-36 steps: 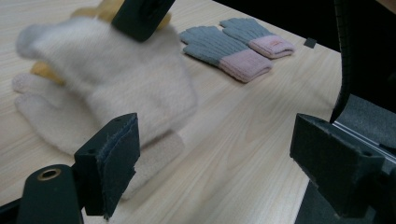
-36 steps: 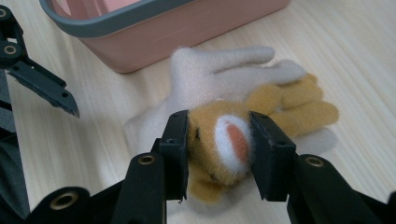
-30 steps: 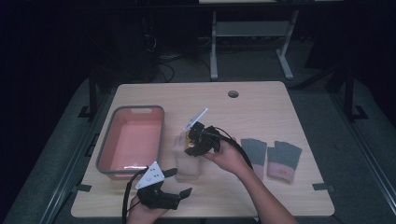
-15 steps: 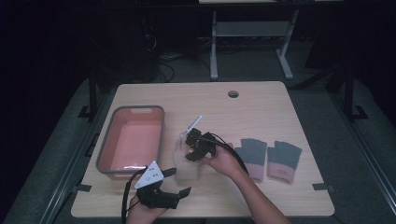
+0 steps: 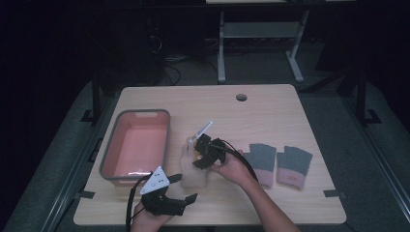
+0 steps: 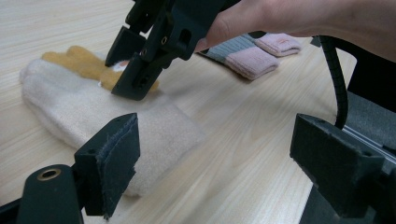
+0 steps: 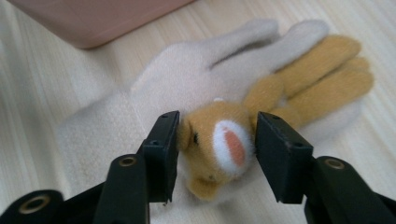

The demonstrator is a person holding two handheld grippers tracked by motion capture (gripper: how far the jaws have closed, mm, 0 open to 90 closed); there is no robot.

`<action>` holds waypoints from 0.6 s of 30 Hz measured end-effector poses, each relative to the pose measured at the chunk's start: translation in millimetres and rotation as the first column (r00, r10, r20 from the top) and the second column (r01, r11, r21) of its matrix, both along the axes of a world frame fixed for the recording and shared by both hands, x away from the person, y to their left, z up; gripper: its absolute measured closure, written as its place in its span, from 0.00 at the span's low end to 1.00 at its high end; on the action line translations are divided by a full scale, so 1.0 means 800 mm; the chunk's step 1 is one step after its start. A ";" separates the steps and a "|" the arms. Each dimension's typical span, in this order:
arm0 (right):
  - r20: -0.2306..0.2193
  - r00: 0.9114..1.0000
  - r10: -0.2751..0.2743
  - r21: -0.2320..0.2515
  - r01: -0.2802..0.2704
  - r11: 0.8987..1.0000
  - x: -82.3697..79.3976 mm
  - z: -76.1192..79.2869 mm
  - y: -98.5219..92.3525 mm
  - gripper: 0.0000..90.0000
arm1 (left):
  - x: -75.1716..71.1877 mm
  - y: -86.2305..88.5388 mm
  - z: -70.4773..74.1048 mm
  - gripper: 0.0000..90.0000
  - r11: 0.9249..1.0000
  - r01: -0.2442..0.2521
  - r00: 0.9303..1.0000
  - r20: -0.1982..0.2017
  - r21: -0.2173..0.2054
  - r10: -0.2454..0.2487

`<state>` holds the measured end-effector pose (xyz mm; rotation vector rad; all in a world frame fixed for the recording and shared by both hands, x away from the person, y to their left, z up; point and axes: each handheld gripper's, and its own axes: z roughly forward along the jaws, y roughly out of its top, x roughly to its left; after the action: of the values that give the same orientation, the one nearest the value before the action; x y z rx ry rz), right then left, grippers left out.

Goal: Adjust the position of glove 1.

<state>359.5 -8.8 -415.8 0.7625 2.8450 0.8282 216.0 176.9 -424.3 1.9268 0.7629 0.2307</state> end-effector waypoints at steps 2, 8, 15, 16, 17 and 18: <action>0.012 1.000 0.000 0.002 0.000 1.000 0.000 0.002 0.000 0.52 | 0.000 0.000 0.000 0.18 1.000 0.000 1.000 0.000 0.001 0.000; 0.031 0.999 0.013 0.002 -0.013 1.000 0.003 0.013 0.015 0.46 | 0.001 0.000 0.000 0.18 1.000 0.003 1.000 0.004 0.003 -0.003; 0.047 0.998 0.036 -0.045 -0.034 0.998 0.010 0.003 0.043 0.40 | 0.001 0.001 0.000 0.18 1.000 0.003 1.000 0.002 0.004 -0.003; 0.048 0.998 0.036 -0.048 -0.034 0.998 0.011 0.002 0.048 0.40 | 0.001 0.001 0.000 0.18 1.000 0.003 1.000 0.000 0.003 -0.003; 0.054 0.998 0.038 -0.059 -0.035 0.998 0.012 0.000 0.051 0.40 | 0.001 0.001 0.000 0.18 1.000 0.003 1.000 0.000 0.000 -0.003; 0.051 0.998 0.043 -0.077 -0.039 0.996 0.013 -0.005 0.056 0.41 | 0.000 0.001 0.001 0.18 1.000 0.003 1.000 -0.001 -0.004 -0.003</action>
<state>370.1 35.8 -420.0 0.6648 2.8367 0.7285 216.3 177.3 -423.6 1.9241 0.7612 0.2258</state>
